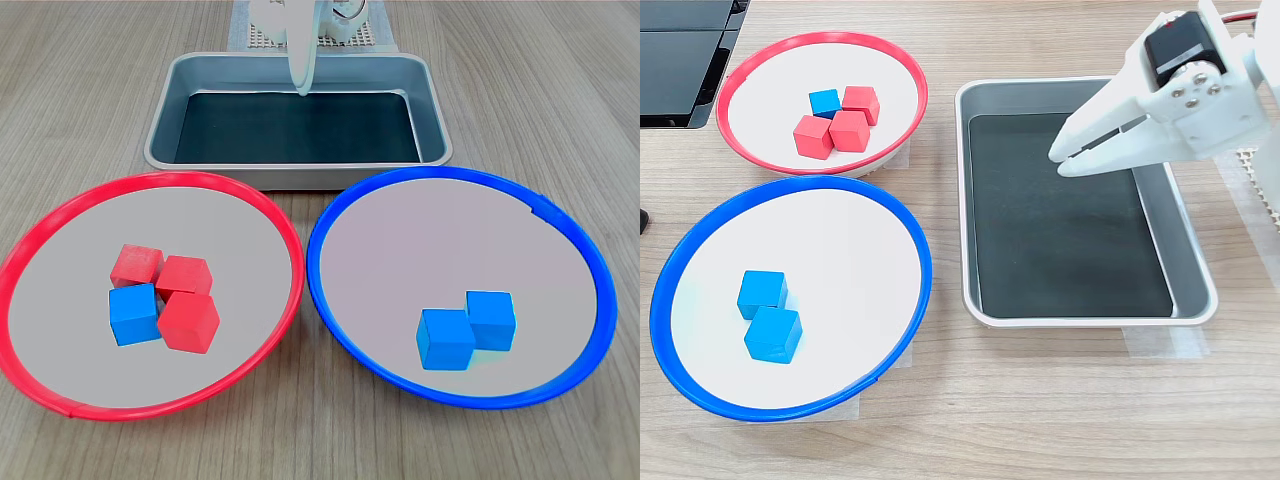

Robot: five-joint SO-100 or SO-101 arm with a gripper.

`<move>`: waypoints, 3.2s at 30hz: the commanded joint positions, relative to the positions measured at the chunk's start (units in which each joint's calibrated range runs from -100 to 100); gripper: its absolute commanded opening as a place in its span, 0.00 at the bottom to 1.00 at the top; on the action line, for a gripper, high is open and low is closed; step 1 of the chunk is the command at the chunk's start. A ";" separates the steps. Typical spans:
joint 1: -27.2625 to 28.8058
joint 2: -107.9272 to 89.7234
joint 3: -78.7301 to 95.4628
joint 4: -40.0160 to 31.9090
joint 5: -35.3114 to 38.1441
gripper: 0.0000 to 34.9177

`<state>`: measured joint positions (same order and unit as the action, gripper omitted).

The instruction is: Relocate any blue block in the red dish to the blue dish, correcting any misplacements.

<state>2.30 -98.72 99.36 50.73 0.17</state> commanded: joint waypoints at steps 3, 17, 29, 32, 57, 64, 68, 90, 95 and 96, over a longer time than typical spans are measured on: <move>-0.09 -0.26 -0.28 0.07 0.00 0.01; -0.09 -0.26 -0.28 0.07 0.00 0.01; -0.09 -0.26 -0.28 0.07 0.00 0.01; -0.09 -0.26 -0.28 0.07 0.00 0.01; -0.28 -0.26 -0.18 -0.26 0.10 0.01; 0.38 1.71 -1.55 -2.65 1.61 0.01; 1.98 13.90 -12.38 -5.79 4.00 0.01; 14.31 106.18 -99.14 -7.03 13.24 0.01; 16.19 114.97 -107.06 -4.72 15.04 0.04; 16.76 116.93 -109.24 -3.97 15.14 0.04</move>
<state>17.35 14.58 -2.36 45.27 14.73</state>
